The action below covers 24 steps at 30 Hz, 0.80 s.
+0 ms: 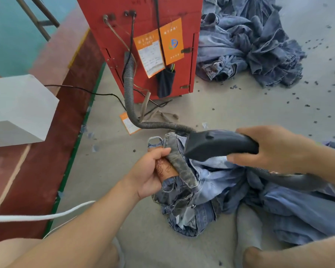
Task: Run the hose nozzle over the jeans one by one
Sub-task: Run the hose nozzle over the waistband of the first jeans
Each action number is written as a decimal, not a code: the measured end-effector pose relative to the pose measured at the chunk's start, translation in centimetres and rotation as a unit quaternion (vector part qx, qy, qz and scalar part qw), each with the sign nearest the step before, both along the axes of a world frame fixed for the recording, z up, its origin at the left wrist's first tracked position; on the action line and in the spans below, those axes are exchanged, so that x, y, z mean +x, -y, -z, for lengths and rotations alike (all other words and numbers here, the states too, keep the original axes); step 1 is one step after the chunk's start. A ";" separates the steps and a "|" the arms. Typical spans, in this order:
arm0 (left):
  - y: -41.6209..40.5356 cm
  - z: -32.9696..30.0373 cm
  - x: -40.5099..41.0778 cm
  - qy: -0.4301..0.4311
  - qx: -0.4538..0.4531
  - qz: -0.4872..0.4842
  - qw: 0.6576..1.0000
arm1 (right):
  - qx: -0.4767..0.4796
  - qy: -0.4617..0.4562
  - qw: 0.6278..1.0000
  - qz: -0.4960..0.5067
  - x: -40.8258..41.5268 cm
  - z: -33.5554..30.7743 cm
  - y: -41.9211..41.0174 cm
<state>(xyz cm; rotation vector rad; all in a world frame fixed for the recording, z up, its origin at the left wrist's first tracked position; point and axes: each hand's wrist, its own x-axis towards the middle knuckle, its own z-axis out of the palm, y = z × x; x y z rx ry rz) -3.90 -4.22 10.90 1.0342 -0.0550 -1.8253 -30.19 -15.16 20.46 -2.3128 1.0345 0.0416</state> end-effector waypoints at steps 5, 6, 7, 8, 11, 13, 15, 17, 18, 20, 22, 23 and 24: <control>-0.3 0.6 -0.3 -0.023 0.005 0.007 1.000 | -0.063 0.010 0.998 -0.005 2.8 2.1 -1.3; -0.3 0.6 -0.3 -0.024 0.005 0.016 1.000 | -0.091 0.020 0.995 0.023 3.2 2.2 -1.1; -0.3 0.5 -0.3 -0.021 0.005 0.027 0.999 | -0.108 0.032 0.992 0.049 3.2 2.2 -0.7; -0.2 0.4 -0.2 -0.014 0.007 0.036 0.999 | -0.107 0.042 0.991 0.067 2.7 1.9 -0.2; 0.5 0.5 0.5 0.031 0.041 0.040 0.998 | -0.053 0.025 0.998 0.031 -0.4 0.8 0.8; 0.8 0.8 1.0 0.065 0.058 0.045 0.995 | -0.034 -0.007 0.999 0.004 -1.7 0.7 0.7; 0.6 0.9 0.7 0.136 0.058 0.076 0.986 | -0.039 -0.017 0.999 0.004 -1.9 1.3 0.5; -0.2 1.7 0.2 0.263 0.076 0.118 0.955 | -0.040 -0.010 0.999 0.017 -1.6 1.6 0.6; -0.6 2.4 -0.1 0.316 0.088 0.145 0.934 | -0.040 -0.007 0.999 0.023 -1.4 1.6 0.8; -1.3 3.2 -0.6 0.364 0.104 0.193 0.905 | -0.032 -0.002 0.999 0.030 -1.2 1.3 0.9; -1.5 3.2 -0.7 0.338 0.103 0.212 0.911 | -0.016 0.008 0.999 0.028 -1.2 1.1 0.9; -1.4 2.9 -0.5 0.309 0.094 0.211 0.923 | -0.011 0.011 1.000 0.022 -1.3 1.1 0.8; -1.2 2.6 -0.2 0.271 0.079 0.198 0.939 | -0.009 0.011 1.000 0.016 -1.5 1.1 0.8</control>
